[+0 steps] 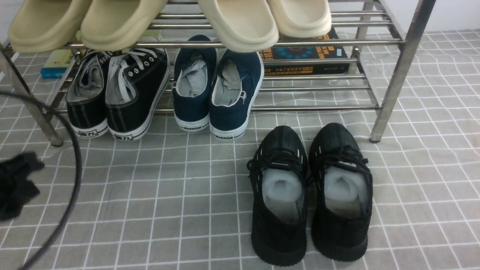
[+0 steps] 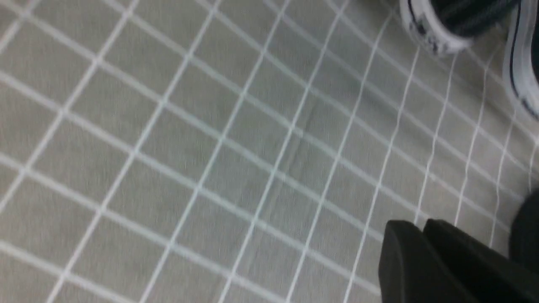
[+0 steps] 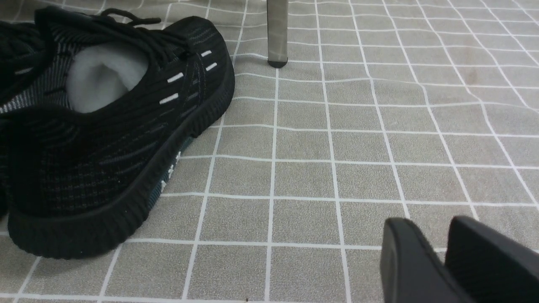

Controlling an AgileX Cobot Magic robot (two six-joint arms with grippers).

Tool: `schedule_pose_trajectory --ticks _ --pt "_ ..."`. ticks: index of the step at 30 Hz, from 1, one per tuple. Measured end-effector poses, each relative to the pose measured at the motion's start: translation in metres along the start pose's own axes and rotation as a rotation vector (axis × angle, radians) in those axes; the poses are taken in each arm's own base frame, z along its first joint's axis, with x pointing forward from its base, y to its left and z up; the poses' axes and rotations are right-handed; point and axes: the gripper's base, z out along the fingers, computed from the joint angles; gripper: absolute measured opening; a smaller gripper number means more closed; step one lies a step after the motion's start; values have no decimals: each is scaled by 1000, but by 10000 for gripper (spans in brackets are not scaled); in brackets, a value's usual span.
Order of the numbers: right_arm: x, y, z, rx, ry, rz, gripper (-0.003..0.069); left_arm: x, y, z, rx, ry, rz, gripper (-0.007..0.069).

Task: Take the shoes off the shelf with your hand from the grey coffee tablecloth.
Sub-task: 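Grasp the leftmost shoe on the bottom shelf of the shoe rack with the left gripper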

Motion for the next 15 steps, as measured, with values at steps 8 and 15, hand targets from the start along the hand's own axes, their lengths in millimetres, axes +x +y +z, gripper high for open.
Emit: schedule_pose_trajectory --ticks 8,15 --pt "0 0 0 0 0 0 184 -51 -30 68 -51 24 -150 483" --pt "0 0 0 0 0 0 198 -78 -46 104 12 -61 -194 558"
